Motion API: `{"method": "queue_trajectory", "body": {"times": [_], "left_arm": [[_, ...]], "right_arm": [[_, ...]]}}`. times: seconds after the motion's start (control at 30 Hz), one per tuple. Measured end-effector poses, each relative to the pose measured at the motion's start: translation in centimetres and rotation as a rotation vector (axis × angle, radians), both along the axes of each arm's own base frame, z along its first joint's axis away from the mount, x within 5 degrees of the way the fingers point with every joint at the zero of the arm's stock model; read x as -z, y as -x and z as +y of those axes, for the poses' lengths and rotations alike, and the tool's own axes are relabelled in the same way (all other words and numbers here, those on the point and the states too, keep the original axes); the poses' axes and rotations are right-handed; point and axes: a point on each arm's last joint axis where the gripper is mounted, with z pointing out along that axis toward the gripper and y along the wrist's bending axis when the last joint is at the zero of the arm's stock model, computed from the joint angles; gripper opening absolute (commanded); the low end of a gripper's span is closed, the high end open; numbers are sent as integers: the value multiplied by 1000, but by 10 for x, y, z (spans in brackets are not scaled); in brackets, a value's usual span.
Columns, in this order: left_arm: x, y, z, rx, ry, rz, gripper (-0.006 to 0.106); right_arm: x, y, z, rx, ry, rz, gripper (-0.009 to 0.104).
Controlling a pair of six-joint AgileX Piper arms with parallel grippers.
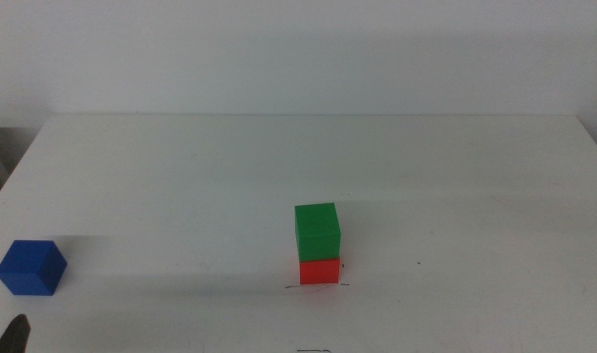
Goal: Stack red cubes first, then green, then blue cubes in a specific spot.
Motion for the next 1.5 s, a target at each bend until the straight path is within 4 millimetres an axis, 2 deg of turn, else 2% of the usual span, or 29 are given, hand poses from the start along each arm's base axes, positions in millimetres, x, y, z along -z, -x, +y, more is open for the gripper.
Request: {"method": "queue_trajectory", "body": {"times": [0.13, 0.33, 0.63, 0.7, 0.8, 0.87, 1.0, 1.07, 1.23, 1.5], "left_arm": [[3, 1, 1, -24, 11, 30, 93], [4, 1, 5, -133, 144, 32, 93], [5, 0, 5, -142, 179, 81, 93], [-5, -2, 5, -143, 182, 125, 93], [-40, -8, 5, -138, 171, 236, 93], [-73, -15, 5, -123, 142, 359, 93], [-119, -31, 6, -72, 83, 657, 93], [-133, -40, 7, -50, 80, 811, 93], [-152, -70, 8, -10, 116, 927, 93], [-148, -88, 2, 61, 188, 980, 93]], "right_arm": [[0, 0, 0, 0, 0, 0, 85], [0, 0, 0, 0, 0, 0, 85], [0, 0, 0, 0, 1, 0, 85], [0, 0, 0, 0, 1, 0, 85], [0, 0, 0, 0, 1, 0, 85], [0, 0, 0, 0, 1, 0, 85], [0, 0, 0, 0, 0, 0, 85], [0, 0, 0, 0, 0, 0, 85], [0, 0, 0, 0, 0, 0, 85], [0, 0, 0, 0, 0, 0, 85]]}}
